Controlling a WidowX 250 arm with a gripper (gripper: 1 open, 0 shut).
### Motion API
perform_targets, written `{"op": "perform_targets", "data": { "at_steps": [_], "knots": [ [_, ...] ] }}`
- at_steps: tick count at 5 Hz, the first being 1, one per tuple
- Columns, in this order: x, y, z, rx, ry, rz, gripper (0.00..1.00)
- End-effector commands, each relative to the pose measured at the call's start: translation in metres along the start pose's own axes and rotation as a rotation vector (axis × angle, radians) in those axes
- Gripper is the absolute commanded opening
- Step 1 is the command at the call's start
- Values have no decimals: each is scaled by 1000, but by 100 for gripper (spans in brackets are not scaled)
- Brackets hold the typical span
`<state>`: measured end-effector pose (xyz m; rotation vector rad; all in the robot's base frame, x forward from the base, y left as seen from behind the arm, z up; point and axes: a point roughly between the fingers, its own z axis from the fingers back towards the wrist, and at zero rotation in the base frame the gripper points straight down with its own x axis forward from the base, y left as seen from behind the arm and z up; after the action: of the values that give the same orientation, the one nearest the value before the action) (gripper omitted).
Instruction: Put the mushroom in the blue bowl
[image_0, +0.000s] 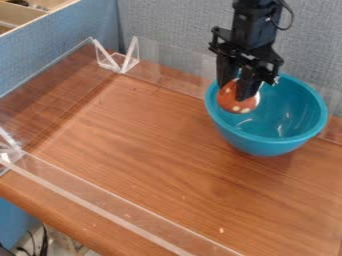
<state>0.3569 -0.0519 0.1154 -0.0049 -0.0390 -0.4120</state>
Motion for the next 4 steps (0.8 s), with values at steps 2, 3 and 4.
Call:
{"op": "perform_targets", "data": {
  "at_steps": [2,3,4],
  "knots": [
    [8,9,21,15,-70,18,0],
    [8,10,21,13,-73,22,0],
    [9,11,22,11,-76,27,0]
  ]
}}
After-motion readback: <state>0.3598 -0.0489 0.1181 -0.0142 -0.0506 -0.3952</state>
